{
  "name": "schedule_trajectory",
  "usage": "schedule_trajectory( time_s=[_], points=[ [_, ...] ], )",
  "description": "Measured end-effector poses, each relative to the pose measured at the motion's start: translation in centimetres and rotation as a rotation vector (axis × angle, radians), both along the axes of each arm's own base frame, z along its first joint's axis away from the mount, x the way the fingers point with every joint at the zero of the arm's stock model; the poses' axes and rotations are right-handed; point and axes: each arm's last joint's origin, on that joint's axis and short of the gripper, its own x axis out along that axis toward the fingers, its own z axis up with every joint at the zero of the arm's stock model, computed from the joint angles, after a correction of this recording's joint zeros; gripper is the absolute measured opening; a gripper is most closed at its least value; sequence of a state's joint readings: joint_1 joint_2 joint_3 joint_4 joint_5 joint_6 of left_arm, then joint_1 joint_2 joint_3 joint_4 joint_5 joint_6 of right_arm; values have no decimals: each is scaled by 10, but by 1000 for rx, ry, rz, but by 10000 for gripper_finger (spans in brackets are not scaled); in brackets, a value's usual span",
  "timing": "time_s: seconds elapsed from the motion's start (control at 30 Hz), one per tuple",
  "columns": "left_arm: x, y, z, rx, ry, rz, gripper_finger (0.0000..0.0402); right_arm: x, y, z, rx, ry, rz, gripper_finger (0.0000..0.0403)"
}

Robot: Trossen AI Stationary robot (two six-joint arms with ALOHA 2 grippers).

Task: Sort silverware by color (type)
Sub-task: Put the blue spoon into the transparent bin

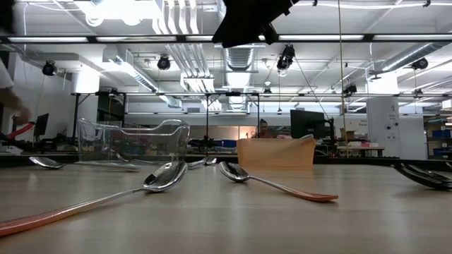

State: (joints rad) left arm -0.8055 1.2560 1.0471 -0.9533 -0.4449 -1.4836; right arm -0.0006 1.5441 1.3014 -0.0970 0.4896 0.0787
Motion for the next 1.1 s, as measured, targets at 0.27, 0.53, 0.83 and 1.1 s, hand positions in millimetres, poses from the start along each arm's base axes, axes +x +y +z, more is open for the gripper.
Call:
schedule_trajectory(
  time_s=[0.27,0.53,0.83,1.1],
  points=[
    [42,30,44,463,-242,-386,49,6,4,-9,109,4,119,178],
    [73,68,33,777,-242,-670,40,-1,6,-4,221,120,88,178],
    [84,125,-3,794,-166,-561,40,-18,6,-11,343,320,-25,178],
    [85,161,-10,810,-96,-431,40,-37,8,-25,531,499,-141,178]
  ],
)
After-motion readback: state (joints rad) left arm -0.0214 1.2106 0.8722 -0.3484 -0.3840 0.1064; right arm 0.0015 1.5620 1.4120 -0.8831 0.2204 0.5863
